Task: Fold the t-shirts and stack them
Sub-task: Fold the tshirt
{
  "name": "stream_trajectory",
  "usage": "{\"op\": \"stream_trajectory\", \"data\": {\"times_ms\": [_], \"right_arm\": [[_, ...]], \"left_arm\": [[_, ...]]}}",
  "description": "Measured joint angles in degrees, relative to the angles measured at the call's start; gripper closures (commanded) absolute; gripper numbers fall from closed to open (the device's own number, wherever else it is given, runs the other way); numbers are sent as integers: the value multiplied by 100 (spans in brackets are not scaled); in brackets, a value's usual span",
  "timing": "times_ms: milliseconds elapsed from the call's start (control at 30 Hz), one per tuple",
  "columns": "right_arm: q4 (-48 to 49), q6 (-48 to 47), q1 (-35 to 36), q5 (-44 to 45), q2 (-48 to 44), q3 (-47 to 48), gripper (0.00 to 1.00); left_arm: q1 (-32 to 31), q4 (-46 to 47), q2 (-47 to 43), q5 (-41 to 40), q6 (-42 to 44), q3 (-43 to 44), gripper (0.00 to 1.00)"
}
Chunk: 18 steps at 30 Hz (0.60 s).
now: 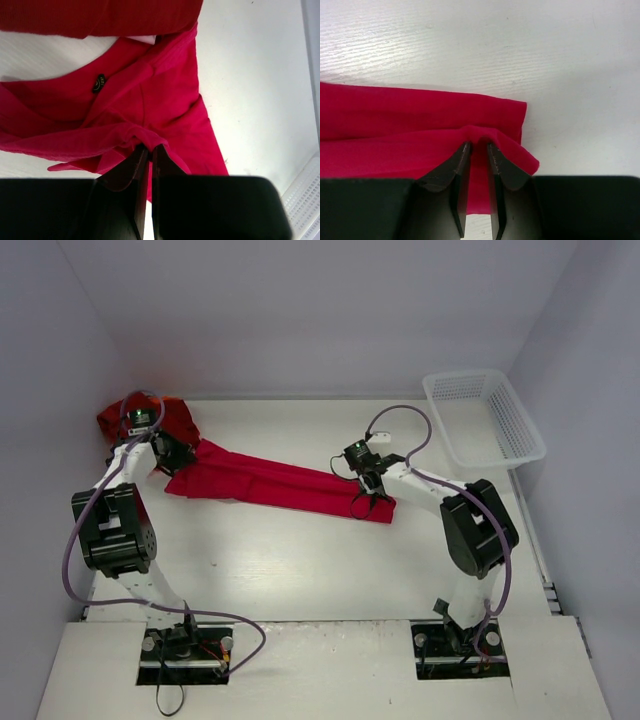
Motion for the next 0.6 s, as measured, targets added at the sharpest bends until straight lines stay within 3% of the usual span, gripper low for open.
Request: {"op": "stream_trajectory", "data": {"times_ms": [233, 300, 333, 367, 467, 533, 567, 600], "right_arm": [[-9, -68, -57, 31, 9, 0, 73], [-9, -70, -61, 70, 9, 0, 55], [-11, -120, -61, 114, 9, 0, 34], [-13, -127, -61, 114, 9, 0, 27], [-13, -146, -61, 153, 7, 0, 8], [-15, -155, -57, 186, -4, 0, 0], [-13, -164, -50, 203, -24, 0, 0], [-15, -175, -17, 232, -48, 0, 0]], "left_arm": [[2, 387, -2, 48, -4, -31, 100], [2, 481, -2, 72, -4, -33, 100], [2, 518, -2, 87, -7, -33, 60], [2, 584, -2, 105, -9, -33, 60], [0, 682, -2, 136, -11, -33, 32], [-15, 737, -2, 131, -33, -33, 28], [-20, 756, -4, 127, -35, -33, 18], [-24, 776, -4, 122, -24, -35, 18]]}}
